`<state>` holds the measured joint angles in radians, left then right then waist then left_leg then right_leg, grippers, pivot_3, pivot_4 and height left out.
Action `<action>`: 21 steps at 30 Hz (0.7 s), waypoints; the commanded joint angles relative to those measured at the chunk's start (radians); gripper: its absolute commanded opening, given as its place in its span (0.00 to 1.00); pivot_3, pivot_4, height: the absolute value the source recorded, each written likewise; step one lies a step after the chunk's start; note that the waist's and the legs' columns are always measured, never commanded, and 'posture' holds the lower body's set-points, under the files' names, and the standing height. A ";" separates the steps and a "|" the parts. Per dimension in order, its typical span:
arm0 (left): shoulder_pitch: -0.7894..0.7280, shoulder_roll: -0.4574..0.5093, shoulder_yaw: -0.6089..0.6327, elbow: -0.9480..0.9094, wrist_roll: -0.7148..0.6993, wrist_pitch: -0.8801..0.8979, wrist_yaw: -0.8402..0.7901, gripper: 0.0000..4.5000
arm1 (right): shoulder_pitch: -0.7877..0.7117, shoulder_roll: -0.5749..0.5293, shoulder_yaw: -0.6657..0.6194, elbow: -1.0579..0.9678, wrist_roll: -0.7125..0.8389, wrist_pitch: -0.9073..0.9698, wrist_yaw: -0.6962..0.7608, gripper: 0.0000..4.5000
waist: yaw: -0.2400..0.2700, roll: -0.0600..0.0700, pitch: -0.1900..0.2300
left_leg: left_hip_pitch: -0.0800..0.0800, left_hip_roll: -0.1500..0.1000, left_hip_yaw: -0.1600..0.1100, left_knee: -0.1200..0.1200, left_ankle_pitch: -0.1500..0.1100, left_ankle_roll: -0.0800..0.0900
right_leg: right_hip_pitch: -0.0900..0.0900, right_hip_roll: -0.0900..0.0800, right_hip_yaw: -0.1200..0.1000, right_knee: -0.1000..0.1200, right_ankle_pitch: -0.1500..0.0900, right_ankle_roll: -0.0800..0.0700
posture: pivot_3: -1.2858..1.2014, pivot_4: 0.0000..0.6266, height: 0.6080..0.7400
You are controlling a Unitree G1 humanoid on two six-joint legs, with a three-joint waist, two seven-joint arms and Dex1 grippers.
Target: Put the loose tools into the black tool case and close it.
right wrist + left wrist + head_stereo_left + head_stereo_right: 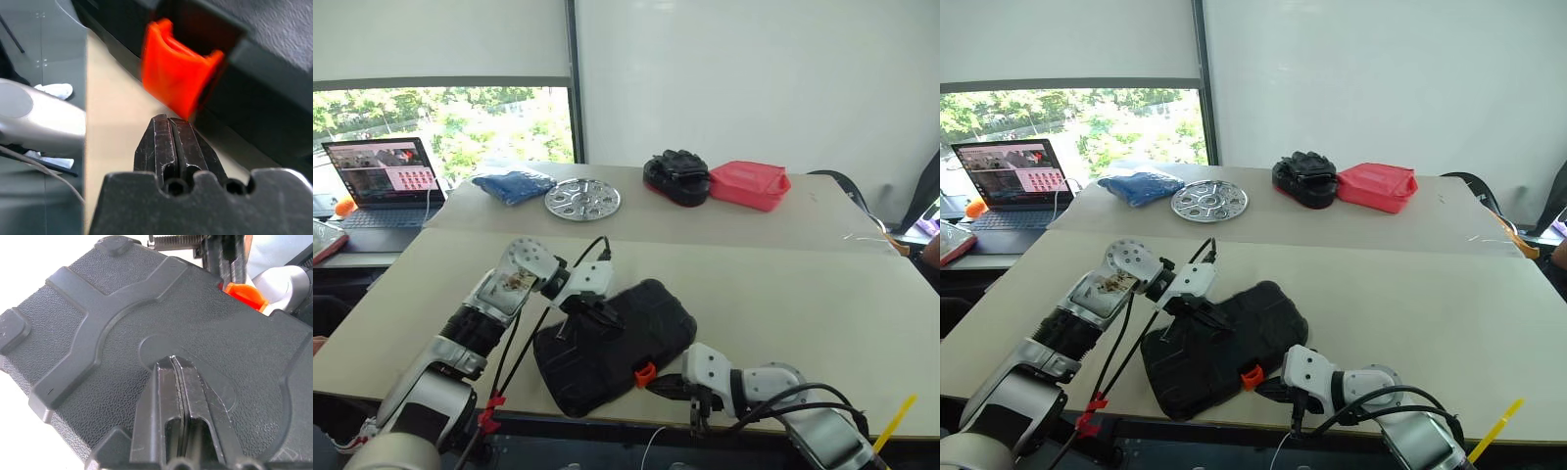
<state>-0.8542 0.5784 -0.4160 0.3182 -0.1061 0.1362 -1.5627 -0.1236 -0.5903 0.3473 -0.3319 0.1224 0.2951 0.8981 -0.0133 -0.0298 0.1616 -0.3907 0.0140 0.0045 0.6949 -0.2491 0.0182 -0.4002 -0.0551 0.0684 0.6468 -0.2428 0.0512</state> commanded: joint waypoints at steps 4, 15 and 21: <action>0.052 -0.010 -0.064 0.029 0.070 0.014 0.007 0.01 | -0.031 0.055 -0.054 -0.034 0.016 -0.022 -0.051 0.00 | -0.003 0.000 0.000 | 0.000 0.000 0.000 0.000 0.000 0.000 | 0.000 0.000 0.000 0.000 0.000 0.000 | 0.52 0.24 1.00; 0.048 -0.008 -0.060 0.056 0.080 -0.014 0.013 0.01 | 0.106 -0.114 -0.058 -0.161 0.092 0.012 0.102 0.00 | 0.001 0.002 -0.002 | 0.001 0.000 0.000 -0.001 0.000 0.000 | 0.002 0.000 0.000 -0.001 -0.001 0.000 | 0.52 0.24 1.00; 0.043 -0.016 -0.058 0.062 0.079 -0.020 0.014 0.01 | 0.057 -0.068 -0.067 -0.163 0.126 0.050 0.064 0.00 | 0.000 0.001 -0.003 | 0.003 0.000 0.000 -0.001 -0.001 0.001 | 0.003 0.000 0.000 -0.001 -0.002 0.000 | 0.52 0.24 1.00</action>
<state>-0.8475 0.5616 -0.4129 0.3439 -0.1008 0.1088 -1.5476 -0.0490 -0.6682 0.3032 -0.4582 0.2210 0.3352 0.9755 -0.0132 -0.0284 0.1587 -0.3881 0.0141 0.0042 0.6935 -0.2496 0.0187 -0.3972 -0.0553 0.0684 0.6456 -0.2444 0.0516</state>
